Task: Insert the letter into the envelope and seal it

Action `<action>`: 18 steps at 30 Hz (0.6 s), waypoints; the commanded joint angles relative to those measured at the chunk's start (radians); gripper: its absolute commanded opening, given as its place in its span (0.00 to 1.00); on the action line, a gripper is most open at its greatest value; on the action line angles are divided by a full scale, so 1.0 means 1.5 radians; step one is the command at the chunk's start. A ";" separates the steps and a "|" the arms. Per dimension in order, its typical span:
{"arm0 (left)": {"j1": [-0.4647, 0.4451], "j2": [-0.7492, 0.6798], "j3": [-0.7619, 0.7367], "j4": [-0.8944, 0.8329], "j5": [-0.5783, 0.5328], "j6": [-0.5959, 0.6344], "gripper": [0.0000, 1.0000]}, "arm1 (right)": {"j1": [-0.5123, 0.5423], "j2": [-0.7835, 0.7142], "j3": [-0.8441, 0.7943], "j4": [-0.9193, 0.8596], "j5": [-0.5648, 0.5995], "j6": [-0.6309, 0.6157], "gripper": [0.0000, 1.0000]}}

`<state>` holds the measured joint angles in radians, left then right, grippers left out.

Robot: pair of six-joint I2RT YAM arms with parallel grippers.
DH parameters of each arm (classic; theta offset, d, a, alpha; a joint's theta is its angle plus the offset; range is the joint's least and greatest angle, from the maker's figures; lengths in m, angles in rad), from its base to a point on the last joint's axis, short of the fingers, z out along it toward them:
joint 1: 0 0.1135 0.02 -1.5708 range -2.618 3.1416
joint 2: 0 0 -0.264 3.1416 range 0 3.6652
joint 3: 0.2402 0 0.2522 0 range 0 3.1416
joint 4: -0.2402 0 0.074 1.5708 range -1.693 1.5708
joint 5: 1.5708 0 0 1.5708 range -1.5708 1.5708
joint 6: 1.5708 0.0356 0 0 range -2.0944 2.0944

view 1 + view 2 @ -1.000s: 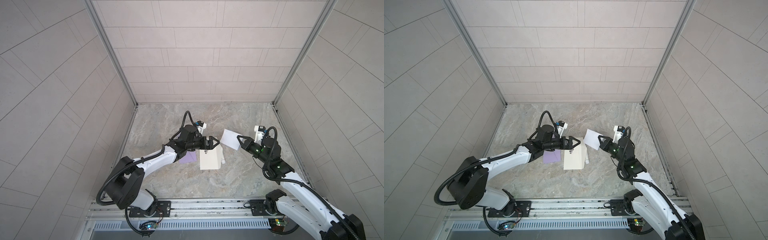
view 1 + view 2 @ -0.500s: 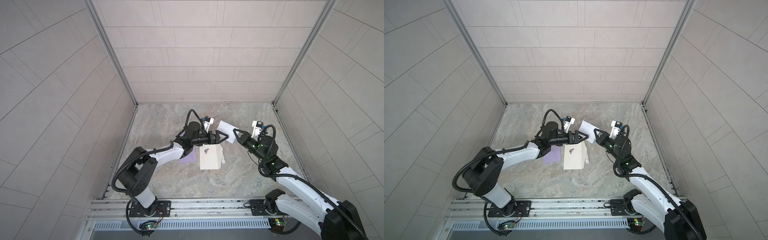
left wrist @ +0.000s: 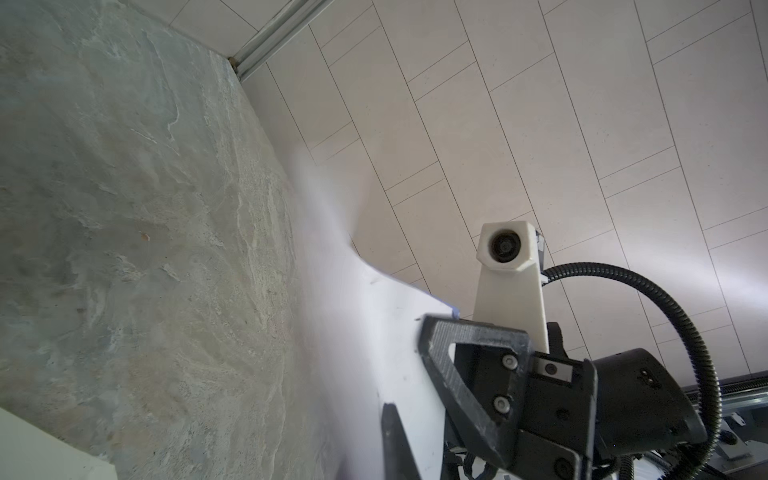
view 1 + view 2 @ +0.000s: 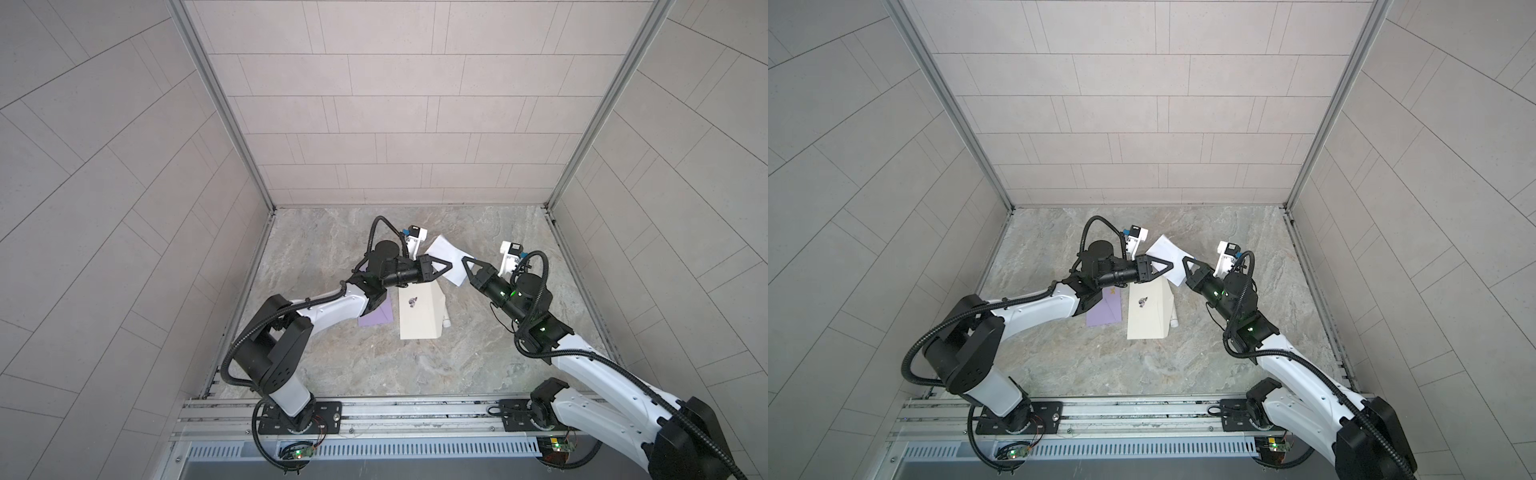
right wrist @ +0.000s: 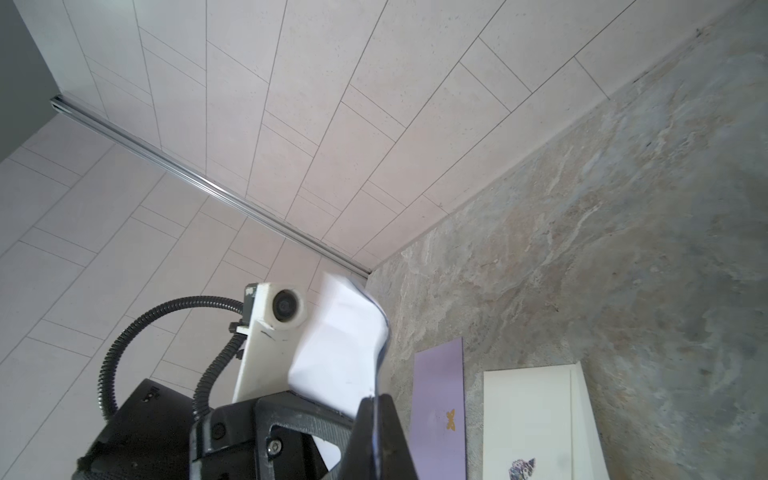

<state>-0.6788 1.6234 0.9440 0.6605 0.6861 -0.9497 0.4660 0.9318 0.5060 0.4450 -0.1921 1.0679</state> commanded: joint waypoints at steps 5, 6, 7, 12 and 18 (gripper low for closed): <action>0.010 -0.080 0.029 -0.213 0.073 0.155 0.00 | -0.041 0.011 0.121 -0.231 -0.219 -0.158 0.41; 0.010 -0.091 0.035 -0.267 0.091 0.196 0.00 | -0.053 0.011 0.130 -0.246 -0.256 -0.181 0.41; 0.010 -0.104 0.039 -0.310 0.105 0.228 0.00 | -0.062 0.011 0.139 -0.263 -0.280 -0.200 0.42; 0.010 -0.162 0.052 -0.446 0.186 0.322 0.00 | -0.087 0.024 0.182 -0.331 -0.395 -0.288 0.42; 0.011 -0.190 0.070 -0.473 0.231 0.336 0.00 | -0.085 0.064 0.217 -0.368 -0.522 -0.341 0.41</action>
<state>-0.6636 1.3560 1.0084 0.0105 0.9634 -0.5060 0.3386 1.0203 0.8101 -0.0521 -0.8310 0.6346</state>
